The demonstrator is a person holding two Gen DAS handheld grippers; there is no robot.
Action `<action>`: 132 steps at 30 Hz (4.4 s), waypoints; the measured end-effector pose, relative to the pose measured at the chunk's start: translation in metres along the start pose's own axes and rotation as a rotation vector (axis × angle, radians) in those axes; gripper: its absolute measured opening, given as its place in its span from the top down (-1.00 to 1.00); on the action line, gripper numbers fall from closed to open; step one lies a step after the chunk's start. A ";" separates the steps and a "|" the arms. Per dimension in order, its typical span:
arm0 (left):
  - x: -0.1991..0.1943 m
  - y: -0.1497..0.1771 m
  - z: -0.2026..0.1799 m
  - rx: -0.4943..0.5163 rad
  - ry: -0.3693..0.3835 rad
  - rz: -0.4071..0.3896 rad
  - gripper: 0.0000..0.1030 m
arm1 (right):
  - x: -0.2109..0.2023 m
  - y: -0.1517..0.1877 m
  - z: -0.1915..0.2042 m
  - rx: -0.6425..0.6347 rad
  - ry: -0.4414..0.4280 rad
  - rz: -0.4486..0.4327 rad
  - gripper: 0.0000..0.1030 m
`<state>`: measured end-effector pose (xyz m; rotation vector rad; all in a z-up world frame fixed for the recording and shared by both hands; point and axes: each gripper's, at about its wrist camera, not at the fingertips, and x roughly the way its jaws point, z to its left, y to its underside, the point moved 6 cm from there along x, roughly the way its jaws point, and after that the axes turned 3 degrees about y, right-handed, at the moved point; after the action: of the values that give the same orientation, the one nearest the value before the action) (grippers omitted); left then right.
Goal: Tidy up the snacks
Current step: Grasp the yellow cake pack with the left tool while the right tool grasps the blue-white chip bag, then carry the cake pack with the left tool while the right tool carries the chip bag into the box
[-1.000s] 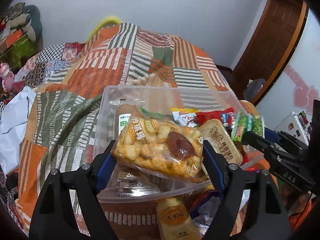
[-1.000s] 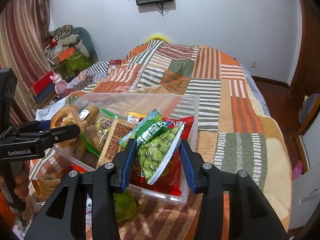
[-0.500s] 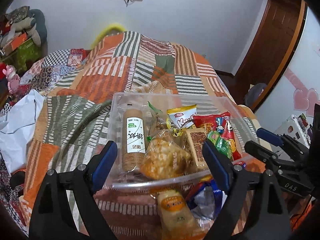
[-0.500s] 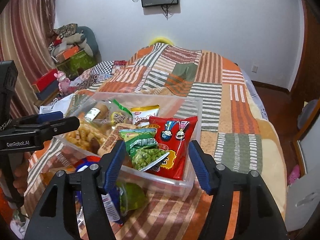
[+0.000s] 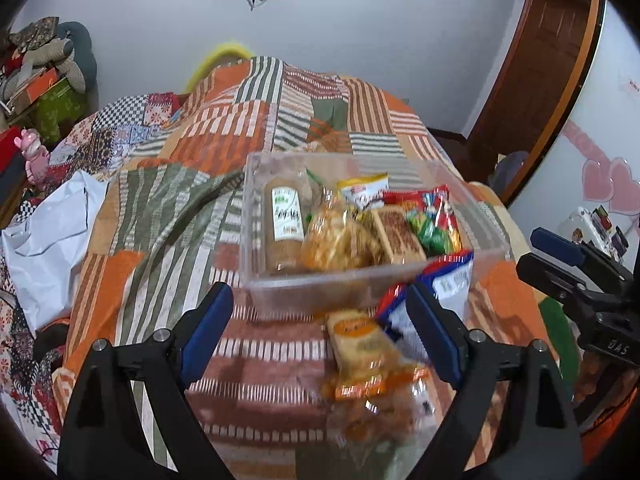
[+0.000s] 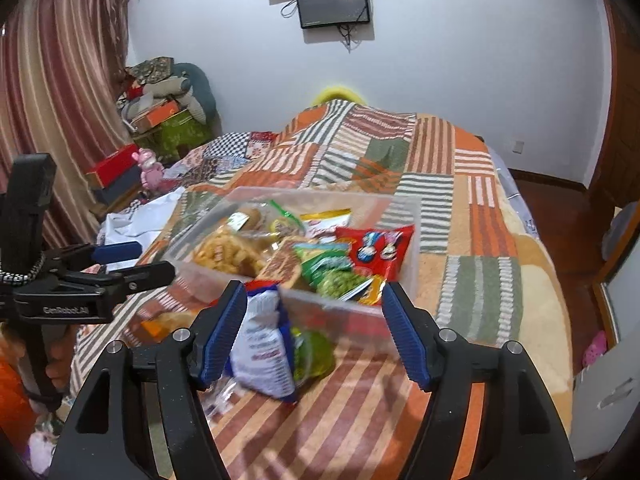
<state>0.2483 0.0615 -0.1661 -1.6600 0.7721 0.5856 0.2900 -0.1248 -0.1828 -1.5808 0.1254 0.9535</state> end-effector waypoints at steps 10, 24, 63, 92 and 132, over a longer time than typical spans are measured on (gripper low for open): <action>-0.008 0.020 0.019 -0.047 -0.007 0.007 -0.72 | 0.026 0.021 0.030 -0.006 -0.069 0.066 -0.29; 0.003 0.022 0.026 -0.069 0.005 0.018 -0.72 | 0.067 0.043 0.044 -0.035 -0.091 0.194 -0.23; 0.048 0.045 -0.027 0.037 0.040 0.121 0.18 | -0.008 0.044 -0.024 0.145 -0.044 0.052 0.04; -0.019 -0.065 -0.028 0.058 0.042 -0.176 0.18 | -0.004 -0.056 -0.022 0.091 -0.019 -0.149 0.04; 0.105 -0.084 0.002 -0.009 -0.008 -0.002 0.06 | 0.112 -0.050 -0.016 0.072 0.009 0.091 0.02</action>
<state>0.3806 0.0550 -0.1892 -1.6656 0.7625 0.5950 0.3998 -0.0780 -0.2150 -1.5240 0.2376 1.0016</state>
